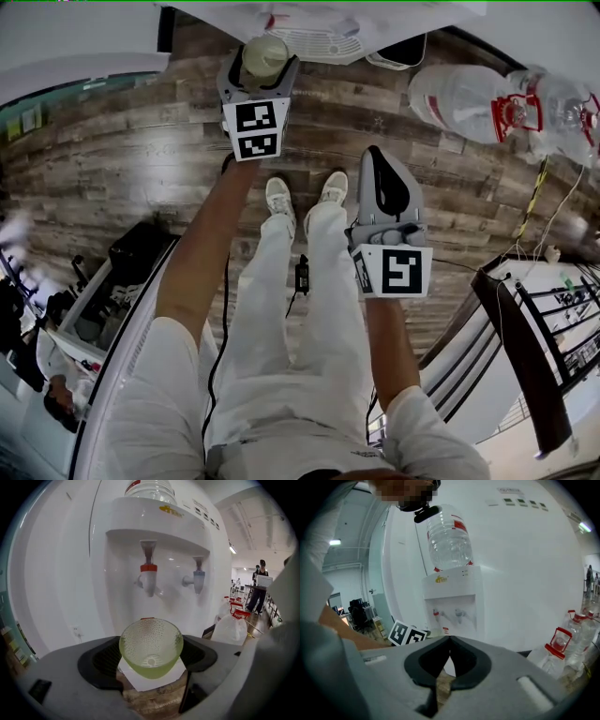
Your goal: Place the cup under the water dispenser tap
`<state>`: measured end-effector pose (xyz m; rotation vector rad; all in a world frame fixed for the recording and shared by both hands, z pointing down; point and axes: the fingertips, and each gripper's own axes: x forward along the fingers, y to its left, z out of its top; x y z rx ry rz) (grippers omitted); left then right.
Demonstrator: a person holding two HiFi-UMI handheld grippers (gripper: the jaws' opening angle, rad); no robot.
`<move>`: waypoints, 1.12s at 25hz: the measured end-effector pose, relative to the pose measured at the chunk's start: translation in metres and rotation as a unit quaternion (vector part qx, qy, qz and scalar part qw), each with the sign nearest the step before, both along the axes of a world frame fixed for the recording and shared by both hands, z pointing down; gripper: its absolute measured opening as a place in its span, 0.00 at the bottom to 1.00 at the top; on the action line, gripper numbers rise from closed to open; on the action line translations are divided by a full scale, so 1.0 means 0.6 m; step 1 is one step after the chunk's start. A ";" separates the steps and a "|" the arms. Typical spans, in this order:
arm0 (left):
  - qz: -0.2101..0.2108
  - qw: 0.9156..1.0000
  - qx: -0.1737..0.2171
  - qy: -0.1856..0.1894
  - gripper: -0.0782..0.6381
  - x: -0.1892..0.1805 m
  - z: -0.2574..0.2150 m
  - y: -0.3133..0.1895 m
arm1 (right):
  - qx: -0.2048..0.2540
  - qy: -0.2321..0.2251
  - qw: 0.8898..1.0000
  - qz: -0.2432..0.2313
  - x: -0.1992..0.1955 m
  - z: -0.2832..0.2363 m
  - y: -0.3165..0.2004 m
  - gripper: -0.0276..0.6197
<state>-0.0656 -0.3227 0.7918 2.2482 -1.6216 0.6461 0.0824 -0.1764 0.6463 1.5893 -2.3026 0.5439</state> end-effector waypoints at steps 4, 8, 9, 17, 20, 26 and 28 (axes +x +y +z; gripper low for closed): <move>-0.002 1.000 -0.006 0.005 0.63 0.005 0.018 -0.019 | -0.001 0.002 1.000 0.005 0.006 0.004 -0.001 0.04; 0.006 1.000 -0.015 -0.001 0.63 0.010 0.033 -0.033 | -0.005 0.004 1.000 0.004 0.009 0.010 -0.002 0.04; 0.008 1.000 -0.015 -0.002 0.63 0.010 0.036 -0.035 | -0.006 0.004 1.000 0.004 0.010 0.013 -0.001 0.04; -0.009 0.999 -0.021 0.026 0.63 0.013 0.046 -0.060 | -0.016 0.001 1.000 0.015 0.023 0.020 0.001 0.04; -0.008 1.000 -0.021 0.013 0.63 0.014 0.054 -0.065 | -0.014 0.005 1.000 0.014 0.028 0.024 0.003 0.04; -0.007 1.000 -0.022 0.007 0.64 0.019 0.064 -0.069 | -0.019 0.004 1.000 0.014 0.034 0.032 0.004 0.04; -0.007 1.000 -0.018 0.002 0.64 0.020 0.064 -0.072 | -0.019 0.005 1.000 0.015 0.034 0.035 0.005 0.04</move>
